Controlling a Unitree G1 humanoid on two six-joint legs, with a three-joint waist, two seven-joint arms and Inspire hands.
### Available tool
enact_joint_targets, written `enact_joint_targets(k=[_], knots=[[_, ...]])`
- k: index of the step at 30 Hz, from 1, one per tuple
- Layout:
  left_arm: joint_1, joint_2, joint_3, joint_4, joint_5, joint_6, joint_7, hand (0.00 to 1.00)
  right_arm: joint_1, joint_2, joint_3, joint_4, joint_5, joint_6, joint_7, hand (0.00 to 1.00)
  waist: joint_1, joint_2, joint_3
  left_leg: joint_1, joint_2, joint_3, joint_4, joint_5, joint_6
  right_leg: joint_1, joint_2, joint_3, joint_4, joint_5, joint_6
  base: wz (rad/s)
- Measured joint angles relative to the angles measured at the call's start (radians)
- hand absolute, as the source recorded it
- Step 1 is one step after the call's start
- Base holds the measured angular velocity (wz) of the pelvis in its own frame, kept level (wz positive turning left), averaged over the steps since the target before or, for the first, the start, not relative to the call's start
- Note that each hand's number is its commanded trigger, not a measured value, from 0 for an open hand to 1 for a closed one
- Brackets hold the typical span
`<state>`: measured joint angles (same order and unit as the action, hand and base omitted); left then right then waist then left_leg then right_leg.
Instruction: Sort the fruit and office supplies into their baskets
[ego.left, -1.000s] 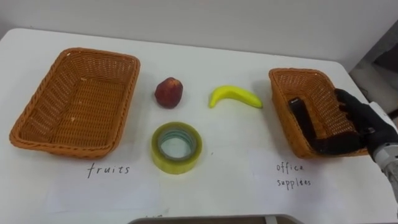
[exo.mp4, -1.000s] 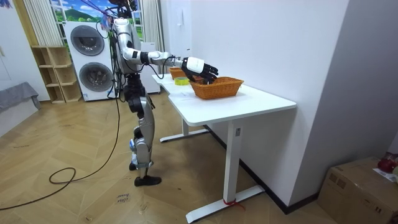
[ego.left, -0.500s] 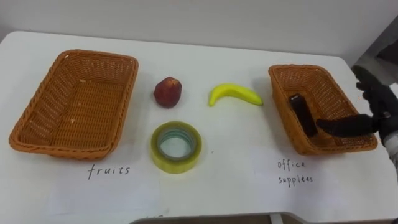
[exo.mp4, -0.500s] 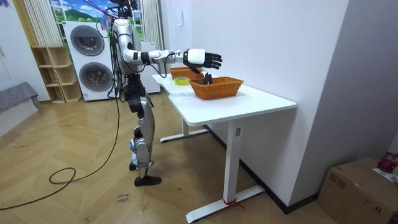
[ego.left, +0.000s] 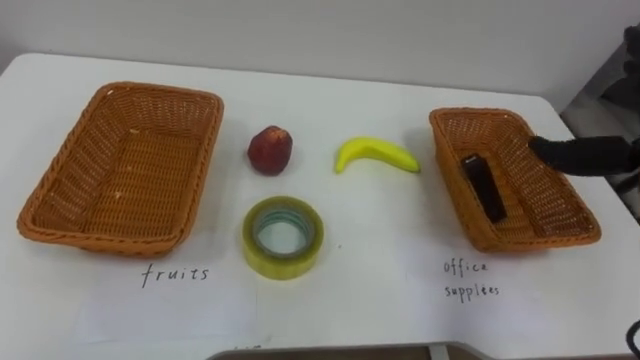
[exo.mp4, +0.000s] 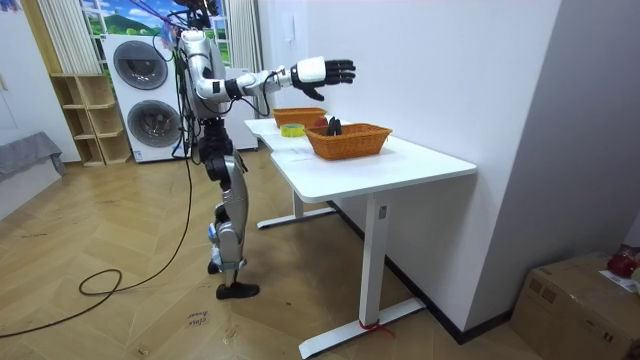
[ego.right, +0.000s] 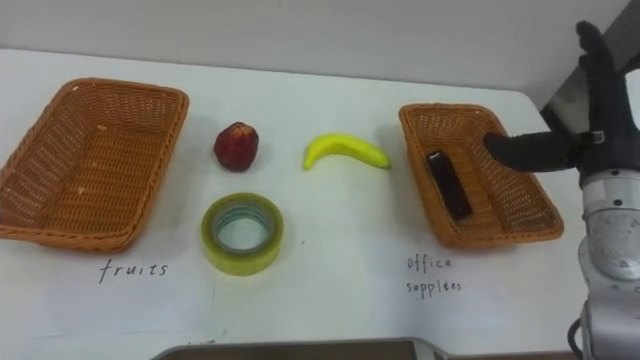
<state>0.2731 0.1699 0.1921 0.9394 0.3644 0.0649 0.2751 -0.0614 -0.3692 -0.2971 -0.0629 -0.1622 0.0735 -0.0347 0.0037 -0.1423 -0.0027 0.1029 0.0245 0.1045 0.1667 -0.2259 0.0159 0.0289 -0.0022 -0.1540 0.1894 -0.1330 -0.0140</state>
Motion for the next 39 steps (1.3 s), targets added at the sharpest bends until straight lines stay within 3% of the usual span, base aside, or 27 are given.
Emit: enact_joint_targets(k=[10, 13, 17, 21, 25, 29, 33, 39], knots=[[-0.012, 0.0, -0.014, 0.005, -0.01, 0.0, -0.002, 0.0, -0.061, 0.0, 0.005, 0.0, 0.028, 0.0, 0.0, 0.0, 0.004, 0.013, 0.0137, 0.013, 0.001, 0.0, -0.009, 0.0, 0.0, 0.006, 0.002, -0.001, 0.001, 0.0, 0.0, 0.0], [-0.017, 0.0, -0.024, 0.025, -0.021, -0.001, -0.002, 0.0, -0.082, 0.0, 0.027, 0.0, 0.043, 0.0, -0.01, 0.0, 0.007, 0.009, 0.0134, 0.012, 0.002, -0.001, -0.008, 0.0, 0.0, 0.007, 0.003, -0.002, 0.0, 0.0, 0.0, 0.0], [-0.02, 0.0, -0.042, 0.026, -0.016, -0.001, -0.007, 0.0, -0.095, -0.001, 0.084, -0.001, 0.039, -0.001, -0.012, 0.0, 0.013, -0.007, 0.003, 0.008, 0.001, -0.004, -0.009, 0.0, 0.0, 0.006, 0.003, -0.003, -0.004, 0.0, 0.0, 0.02], [-0.029, 0.0, -0.047, 0.023, -0.017, -0.001, -0.015, 0.0, -0.095, -0.001, 0.099, -0.034, 0.044, -0.001, -0.011, 0.0, 0.034, -0.009, 0.0015, 0.008, 0.001, -0.005, -0.011, 0.0, 0.0, 0.006, 0.003, -0.001, -0.004, 0.0, 0.0, 0.01], [-0.039, 0.0, -0.072, 0.021, -0.016, 0.0, -0.013, 0.0, -0.106, -0.001, 0.151, -0.078, 0.089, -0.013, -0.009, 0.0, 0.052, -0.001, 0.0023, 0.006, 0.001, -0.007, -0.006, 0.0, 0.0, 0.007, 0.002, -0.002, -0.004, 0.0, 0.0, 0.01], [-0.076, -0.001, -0.099, 0.009, -0.008, 0.001, -0.014, 0.0, -0.133, 0.0, 0.219, -0.08, 0.117, -0.013, 0.015, 0.0, 0.059, 0.02, 0.0126, -0.004, 0.0, -0.018, 0.003, 0.0, 0.0, 0.007, -0.002, -0.018, -0.003, 0.0, 0.0, 0.09], [-0.085, -0.003, -0.1, 0.009, -0.004, 0.001, -0.015, 0.0, -0.146, 0.0, 0.243, -0.079, 0.117, -0.013, 0.045, 0.0, 0.07, 0.035, 0.0037, -0.007, 0.0, -0.028, -0.001, 0.0, 0.0, 0.008, -0.002, -0.028, -0.003, 0.0, 0.0, 0.07], [-0.086, -0.003, -0.124, 0.002, -0.02, 0.001, -0.003, 0.0, -0.164, 0.005, 0.307, -0.061, 0.117, -0.012, 0.049, 0.0, 0.09, 0.041, 0.0049, -0.008, 0.0, -0.032, 0.002, 0.002, -0.001, 0.009, -0.004, -0.037, -0.004, 0.0, 0.0, 0.04]])
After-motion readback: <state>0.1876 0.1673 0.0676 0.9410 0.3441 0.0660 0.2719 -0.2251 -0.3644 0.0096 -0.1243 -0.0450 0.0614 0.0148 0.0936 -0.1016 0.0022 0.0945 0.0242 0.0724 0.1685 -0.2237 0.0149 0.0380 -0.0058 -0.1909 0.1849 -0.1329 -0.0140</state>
